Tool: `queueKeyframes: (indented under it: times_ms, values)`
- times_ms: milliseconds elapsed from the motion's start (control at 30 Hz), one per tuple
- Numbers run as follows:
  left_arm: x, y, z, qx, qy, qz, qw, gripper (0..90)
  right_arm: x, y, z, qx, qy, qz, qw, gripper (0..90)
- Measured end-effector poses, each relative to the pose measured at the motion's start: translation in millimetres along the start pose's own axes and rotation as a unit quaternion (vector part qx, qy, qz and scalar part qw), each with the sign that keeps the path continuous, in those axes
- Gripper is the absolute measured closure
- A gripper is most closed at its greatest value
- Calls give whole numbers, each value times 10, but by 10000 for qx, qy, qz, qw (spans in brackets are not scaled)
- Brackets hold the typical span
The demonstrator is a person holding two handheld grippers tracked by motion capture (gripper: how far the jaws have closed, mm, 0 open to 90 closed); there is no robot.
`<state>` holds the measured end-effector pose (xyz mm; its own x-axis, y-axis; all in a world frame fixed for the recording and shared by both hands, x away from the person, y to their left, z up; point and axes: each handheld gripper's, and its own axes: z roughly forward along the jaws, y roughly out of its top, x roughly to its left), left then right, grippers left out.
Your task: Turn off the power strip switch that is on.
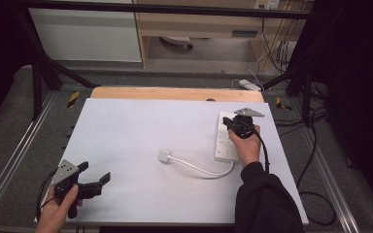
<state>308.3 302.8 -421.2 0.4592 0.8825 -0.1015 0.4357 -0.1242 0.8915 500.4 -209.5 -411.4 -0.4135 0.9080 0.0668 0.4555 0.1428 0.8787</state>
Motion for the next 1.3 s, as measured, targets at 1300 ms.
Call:
queueKeyframes:
  times_ms: [1300]
  values:
    - [-8,-3,5,23,-41,29,10000,58,-55,-143,221,374,-189,-87,9991,900]
